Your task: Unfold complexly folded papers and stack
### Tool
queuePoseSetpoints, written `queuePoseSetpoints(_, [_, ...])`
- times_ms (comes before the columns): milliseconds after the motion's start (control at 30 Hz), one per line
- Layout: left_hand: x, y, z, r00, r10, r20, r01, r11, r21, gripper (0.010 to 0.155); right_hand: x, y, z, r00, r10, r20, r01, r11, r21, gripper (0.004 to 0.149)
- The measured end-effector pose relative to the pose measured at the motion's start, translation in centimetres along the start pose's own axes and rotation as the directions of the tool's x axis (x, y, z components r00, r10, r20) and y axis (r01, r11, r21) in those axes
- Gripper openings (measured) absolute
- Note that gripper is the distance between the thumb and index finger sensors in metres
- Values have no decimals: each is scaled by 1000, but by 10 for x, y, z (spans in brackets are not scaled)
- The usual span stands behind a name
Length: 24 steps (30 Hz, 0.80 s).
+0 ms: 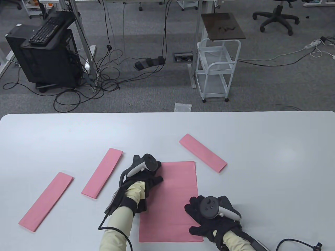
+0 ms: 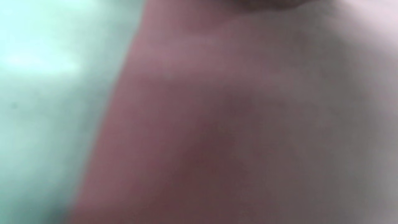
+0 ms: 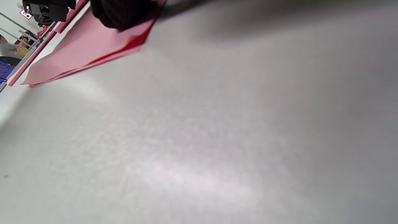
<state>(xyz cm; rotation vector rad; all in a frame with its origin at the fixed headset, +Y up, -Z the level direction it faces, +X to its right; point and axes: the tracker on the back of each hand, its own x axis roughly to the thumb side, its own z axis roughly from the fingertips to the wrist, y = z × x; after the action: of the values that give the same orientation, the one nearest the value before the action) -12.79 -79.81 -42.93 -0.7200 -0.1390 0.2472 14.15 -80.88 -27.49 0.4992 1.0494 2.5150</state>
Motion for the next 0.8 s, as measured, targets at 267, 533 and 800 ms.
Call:
queuePoseSetpoints(267, [6,10,11,976,191,108,-195,981,20,69,1,-2,2,1000,-1,3,1,999,-37,72])
queuePoseSetpoints(533, [21,11,76,937,126,326,-193,964,182,70,-6,-40,16,981,-187,54,194,962,-190,69])
queuePoseSetpoints(800, [8,-32,152,938,93,335,-167,966,199,72,-25,-131,-12,963,-256,-79,204,892,-404,75])
